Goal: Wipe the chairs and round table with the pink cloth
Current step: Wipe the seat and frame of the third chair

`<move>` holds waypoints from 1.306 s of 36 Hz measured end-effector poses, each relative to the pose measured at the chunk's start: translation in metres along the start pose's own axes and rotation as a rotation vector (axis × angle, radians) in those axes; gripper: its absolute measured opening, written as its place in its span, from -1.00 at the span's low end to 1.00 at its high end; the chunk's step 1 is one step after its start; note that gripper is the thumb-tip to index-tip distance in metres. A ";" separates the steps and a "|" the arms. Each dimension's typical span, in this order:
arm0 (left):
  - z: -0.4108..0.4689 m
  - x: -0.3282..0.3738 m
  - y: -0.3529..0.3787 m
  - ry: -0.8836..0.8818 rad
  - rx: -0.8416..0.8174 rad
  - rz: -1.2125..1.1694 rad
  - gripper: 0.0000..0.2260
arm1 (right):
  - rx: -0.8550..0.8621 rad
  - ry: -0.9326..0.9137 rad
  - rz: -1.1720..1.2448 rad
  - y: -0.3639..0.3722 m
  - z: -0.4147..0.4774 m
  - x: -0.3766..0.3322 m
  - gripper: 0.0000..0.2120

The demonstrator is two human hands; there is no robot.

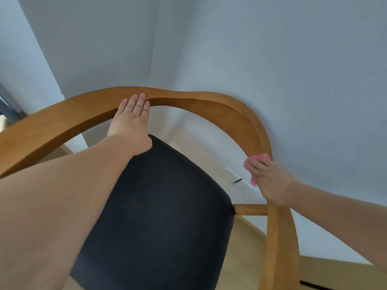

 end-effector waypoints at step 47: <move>-0.055 0.017 -0.021 0.263 -0.079 -0.039 -0.36 | -0.157 0.121 0.421 0.002 -0.062 -0.038 -0.66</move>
Point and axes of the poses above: each hand's wrist, its own z-axis towards the middle knuckle, its own y-axis out of the palm, x = y × z, the point moved 10 cm from there along z, towards the middle knuckle, and after that the axes turned 7 degrees about -x, right-handed, at the moved point
